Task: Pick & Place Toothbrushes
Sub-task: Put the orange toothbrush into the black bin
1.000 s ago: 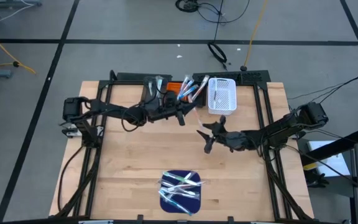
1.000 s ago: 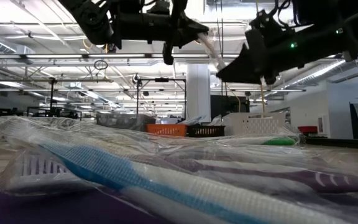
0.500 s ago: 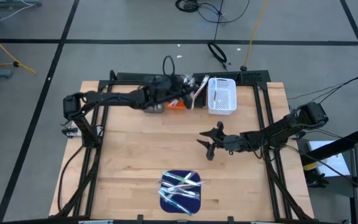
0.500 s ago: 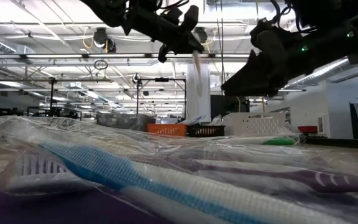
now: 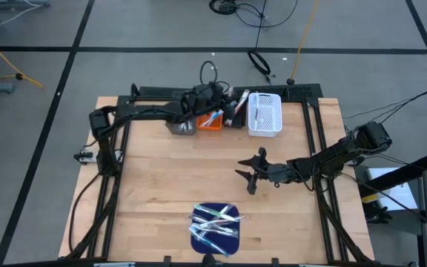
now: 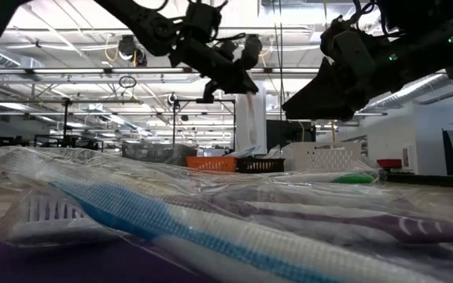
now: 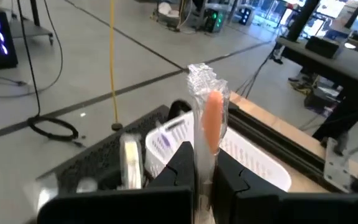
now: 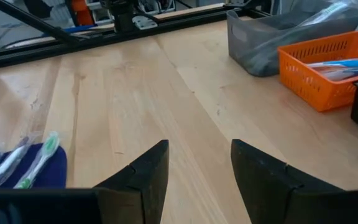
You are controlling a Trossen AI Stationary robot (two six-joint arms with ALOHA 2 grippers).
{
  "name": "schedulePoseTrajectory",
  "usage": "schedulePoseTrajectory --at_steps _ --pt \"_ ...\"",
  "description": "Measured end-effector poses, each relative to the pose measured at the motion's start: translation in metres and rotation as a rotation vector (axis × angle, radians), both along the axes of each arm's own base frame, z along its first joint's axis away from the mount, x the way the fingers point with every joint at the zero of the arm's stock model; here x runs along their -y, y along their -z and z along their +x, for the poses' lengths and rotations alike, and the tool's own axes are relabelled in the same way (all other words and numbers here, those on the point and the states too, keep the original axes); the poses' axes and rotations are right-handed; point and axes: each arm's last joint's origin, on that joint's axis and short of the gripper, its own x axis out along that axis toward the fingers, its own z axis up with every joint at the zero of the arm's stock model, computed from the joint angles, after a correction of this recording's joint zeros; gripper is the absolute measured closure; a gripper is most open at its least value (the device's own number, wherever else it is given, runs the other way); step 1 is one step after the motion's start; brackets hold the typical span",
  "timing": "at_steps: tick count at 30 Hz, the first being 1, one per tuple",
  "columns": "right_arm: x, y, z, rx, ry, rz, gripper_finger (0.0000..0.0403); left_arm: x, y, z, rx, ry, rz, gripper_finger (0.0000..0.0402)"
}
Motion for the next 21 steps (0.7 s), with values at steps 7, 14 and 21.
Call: schedulePoseTrajectory --at_steps 7,14,21 --pt "-0.003 0.001 -0.001 -0.017 -0.012 -0.004 0.0238 -0.019 0.004 0.029 -0.121 -0.003 0.020 0.0394" --pt "-0.004 0.002 -0.002 -0.019 -0.016 -0.006 0.0238 -0.036 0.011 0.046 -0.178 -0.032 0.027 0.0394" --pt "-0.004 0.002 -0.002 -0.021 -0.017 -0.007 0.0238 -0.041 0.021 0.046 -0.281 -0.061 0.007 0.0394"
